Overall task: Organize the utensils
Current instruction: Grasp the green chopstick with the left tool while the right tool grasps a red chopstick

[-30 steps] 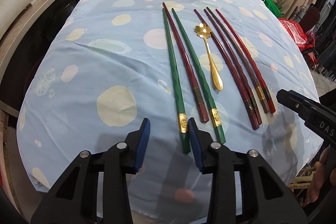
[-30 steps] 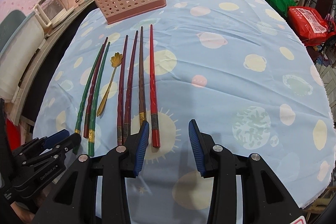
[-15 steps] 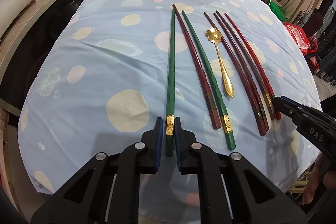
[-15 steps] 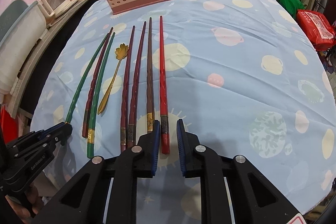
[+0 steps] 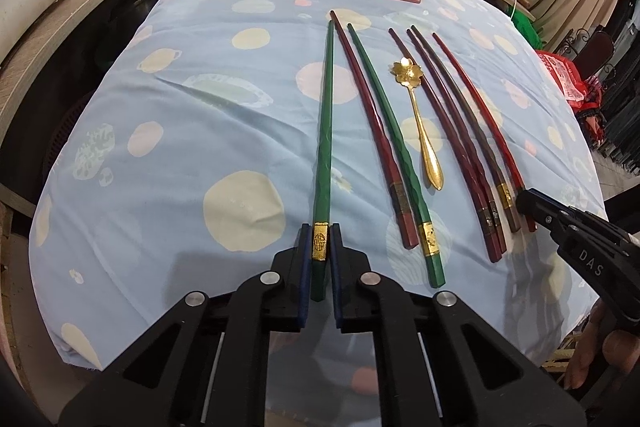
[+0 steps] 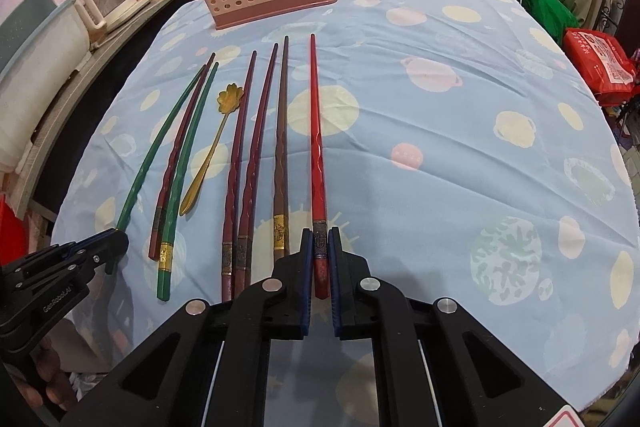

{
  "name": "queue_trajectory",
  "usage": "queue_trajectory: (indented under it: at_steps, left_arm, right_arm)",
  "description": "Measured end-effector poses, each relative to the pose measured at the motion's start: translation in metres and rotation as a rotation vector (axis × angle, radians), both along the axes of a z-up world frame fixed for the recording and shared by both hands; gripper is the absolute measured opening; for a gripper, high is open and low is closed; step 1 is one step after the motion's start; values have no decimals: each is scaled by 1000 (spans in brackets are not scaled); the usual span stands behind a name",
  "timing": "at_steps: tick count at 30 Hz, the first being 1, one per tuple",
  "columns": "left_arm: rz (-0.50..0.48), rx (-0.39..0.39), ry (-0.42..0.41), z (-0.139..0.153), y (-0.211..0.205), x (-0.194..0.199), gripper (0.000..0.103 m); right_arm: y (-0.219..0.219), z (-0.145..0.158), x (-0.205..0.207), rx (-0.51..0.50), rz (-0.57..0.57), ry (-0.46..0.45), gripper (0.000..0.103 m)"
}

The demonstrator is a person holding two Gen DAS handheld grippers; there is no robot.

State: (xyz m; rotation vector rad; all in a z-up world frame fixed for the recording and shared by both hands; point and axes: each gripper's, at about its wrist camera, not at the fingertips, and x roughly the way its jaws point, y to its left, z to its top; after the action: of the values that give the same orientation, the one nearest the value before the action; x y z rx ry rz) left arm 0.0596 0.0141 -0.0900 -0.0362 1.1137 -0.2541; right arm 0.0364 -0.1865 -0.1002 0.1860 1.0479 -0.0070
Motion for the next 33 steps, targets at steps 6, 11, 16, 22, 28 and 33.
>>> queue_trajectory:
  at_steps: [6, 11, 16, 22, 28, 33]
  left_arm:
    - [8, -22, -6, 7, 2, -4, 8]
    - [19, -39, -33, 22, 9, -8, 7]
    - [27, -62, -72, 41, 14, -11, 6]
    - [19, -68, -65, 42, 11, -10, 7]
    - [10, -72, -9, 17, 6, -9, 36]
    - [19, -63, 25, 1, 8, -4, 34]
  right_arm:
    - [-6, 17, -7, 16, -14, -42, 7]
    - [-11, 38, -13, 35, -27, -91, 7]
    - [-18, 63, -17, 63, -43, -148, 7]
    - [-20, 76, -18, 62, -48, -181, 7]
    - [-17, 62, -19, 75, -44, -147, 7]
    - [-16, 61, -19, 75, -40, -141, 7]
